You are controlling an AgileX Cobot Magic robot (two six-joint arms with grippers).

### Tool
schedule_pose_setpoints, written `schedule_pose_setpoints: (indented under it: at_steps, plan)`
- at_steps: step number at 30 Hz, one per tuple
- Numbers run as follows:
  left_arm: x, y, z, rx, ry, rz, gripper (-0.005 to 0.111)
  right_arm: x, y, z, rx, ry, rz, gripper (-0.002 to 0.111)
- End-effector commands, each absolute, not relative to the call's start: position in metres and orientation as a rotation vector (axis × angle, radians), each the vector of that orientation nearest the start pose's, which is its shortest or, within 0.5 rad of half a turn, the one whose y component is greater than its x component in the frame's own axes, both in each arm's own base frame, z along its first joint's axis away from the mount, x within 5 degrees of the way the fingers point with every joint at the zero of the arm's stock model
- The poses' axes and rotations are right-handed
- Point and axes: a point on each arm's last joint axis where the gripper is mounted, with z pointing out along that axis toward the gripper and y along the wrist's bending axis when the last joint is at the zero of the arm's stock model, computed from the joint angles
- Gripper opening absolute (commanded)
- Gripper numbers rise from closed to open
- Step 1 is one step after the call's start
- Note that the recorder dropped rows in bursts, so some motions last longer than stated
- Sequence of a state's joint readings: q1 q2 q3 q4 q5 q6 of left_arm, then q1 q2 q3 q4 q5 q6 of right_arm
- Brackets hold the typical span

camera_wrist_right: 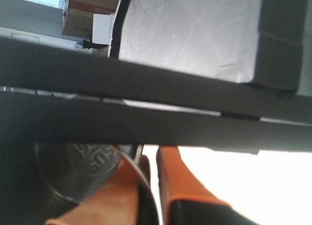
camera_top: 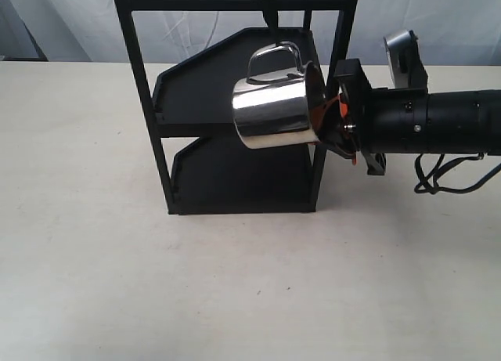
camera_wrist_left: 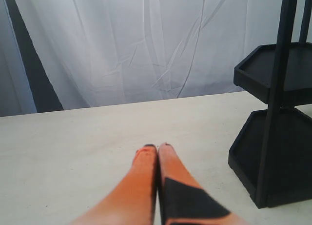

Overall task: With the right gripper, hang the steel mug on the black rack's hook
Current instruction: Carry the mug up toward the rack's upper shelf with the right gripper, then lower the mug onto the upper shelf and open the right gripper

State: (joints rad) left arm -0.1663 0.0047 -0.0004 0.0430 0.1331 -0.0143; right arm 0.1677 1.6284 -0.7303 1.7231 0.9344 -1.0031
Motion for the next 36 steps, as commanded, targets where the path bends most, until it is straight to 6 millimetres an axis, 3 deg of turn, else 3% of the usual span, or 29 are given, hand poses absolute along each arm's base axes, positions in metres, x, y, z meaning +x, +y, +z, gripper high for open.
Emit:
schedule_pose_setpoints:
  at_steps: [1,4,24,36]
  plan:
    - [0.056,-0.009,0.202,0.156,1.605,-0.106,0.002,0.278,0.112,0.193,0.253,2.363,1.396,0.031]
    - [0.056,-0.009,0.202,0.156,1.605,-0.106,0.002,0.278,0.112,0.193,0.251,2.362,1.401,0.04]
    - [0.056,-0.009,0.202,0.156,1.605,-0.106,0.002,0.268,0.112,0.222,0.153,2.28,1.418,0.039]
    - [0.056,-0.009,0.202,0.156,1.605,-0.106,0.002,0.266,0.109,0.219,0.097,2.322,1.33,0.039]
